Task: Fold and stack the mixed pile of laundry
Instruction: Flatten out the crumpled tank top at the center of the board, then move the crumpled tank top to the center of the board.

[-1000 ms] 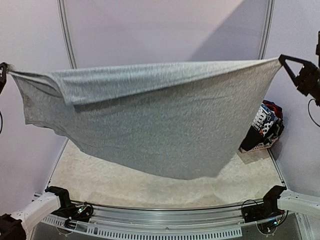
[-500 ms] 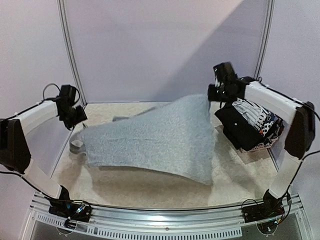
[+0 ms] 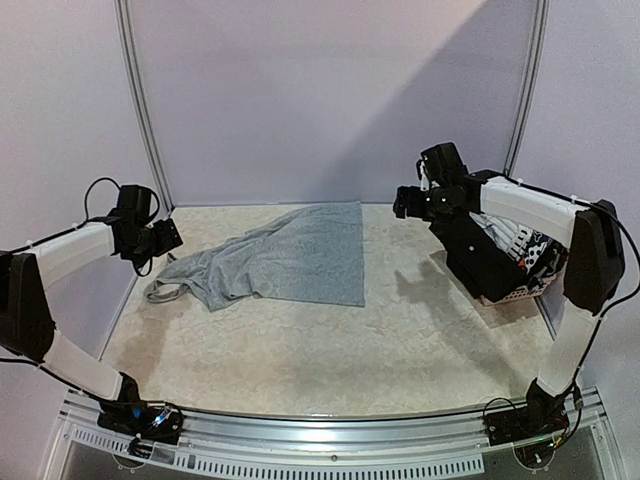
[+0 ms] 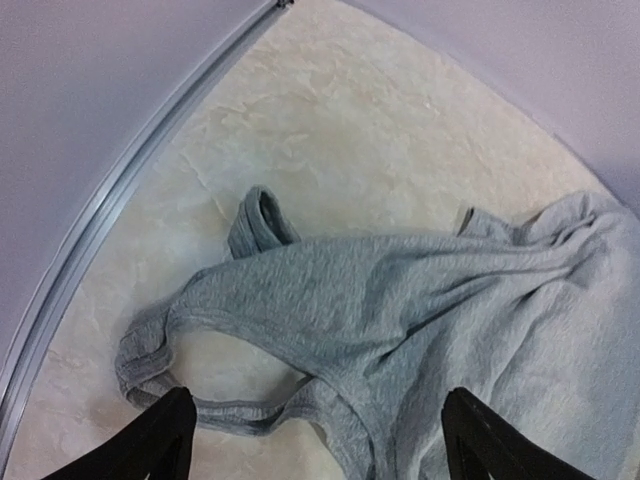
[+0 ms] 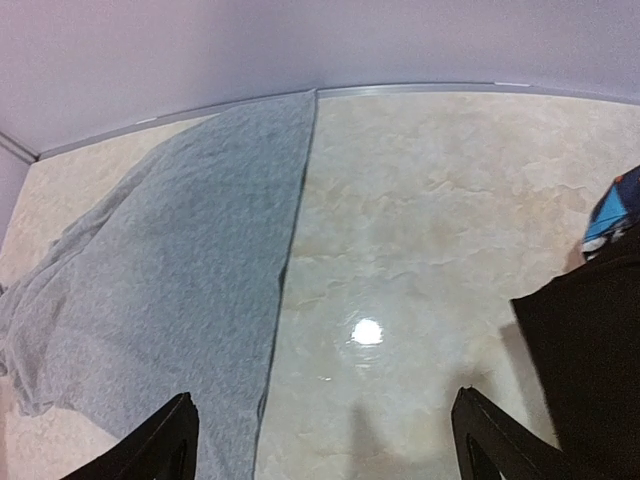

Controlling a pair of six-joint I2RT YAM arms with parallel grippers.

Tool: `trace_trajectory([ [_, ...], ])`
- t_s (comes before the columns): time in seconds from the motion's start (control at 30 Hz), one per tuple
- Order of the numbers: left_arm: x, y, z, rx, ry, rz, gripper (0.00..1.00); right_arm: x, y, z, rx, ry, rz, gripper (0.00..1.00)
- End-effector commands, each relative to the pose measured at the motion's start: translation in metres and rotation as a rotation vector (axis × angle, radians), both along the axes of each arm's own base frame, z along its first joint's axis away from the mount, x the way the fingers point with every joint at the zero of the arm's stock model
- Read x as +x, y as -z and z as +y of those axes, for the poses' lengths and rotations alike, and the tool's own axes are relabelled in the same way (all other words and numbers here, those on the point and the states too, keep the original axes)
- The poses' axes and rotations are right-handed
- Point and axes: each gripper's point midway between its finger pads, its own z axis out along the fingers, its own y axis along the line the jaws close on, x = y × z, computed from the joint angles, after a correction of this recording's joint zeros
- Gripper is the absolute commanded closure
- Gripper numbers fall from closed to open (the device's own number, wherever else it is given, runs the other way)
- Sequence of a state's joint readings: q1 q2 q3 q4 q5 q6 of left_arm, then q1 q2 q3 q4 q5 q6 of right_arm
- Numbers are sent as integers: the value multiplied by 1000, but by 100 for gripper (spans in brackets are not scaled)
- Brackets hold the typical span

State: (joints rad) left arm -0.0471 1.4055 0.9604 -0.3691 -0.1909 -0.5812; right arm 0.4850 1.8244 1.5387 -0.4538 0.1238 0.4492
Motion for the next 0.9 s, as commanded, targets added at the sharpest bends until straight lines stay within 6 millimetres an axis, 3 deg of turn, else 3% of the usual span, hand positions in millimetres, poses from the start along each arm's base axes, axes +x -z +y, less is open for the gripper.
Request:
trace_trajectory([
  [0.0, -16, 26, -27, -23, 77, 15, 15, -29, 16, 45, 130, -148, 36, 12],
  [0.2, -50, 46, -47, -34, 122, 42, 21, -41, 85, 57, 140, -118, 192, 25],
  [0.4, -75, 43, -44, -8, 125, 21, 22, -77, 143, 93, 97, -183, 313, 29],
  [0.53, -83, 37, -39, 8, 118, 7, 23, -93, 165, 96, 41, -166, 358, 35],
  [0.7, -90, 32, -35, 22, 106, -10, 24, -112, 175, 108, -4, -186, 389, 41],
  [0.87, -92, 31, -33, 28, 105, -14, 24, -121, 184, 94, -125, -122, 380, 51],
])
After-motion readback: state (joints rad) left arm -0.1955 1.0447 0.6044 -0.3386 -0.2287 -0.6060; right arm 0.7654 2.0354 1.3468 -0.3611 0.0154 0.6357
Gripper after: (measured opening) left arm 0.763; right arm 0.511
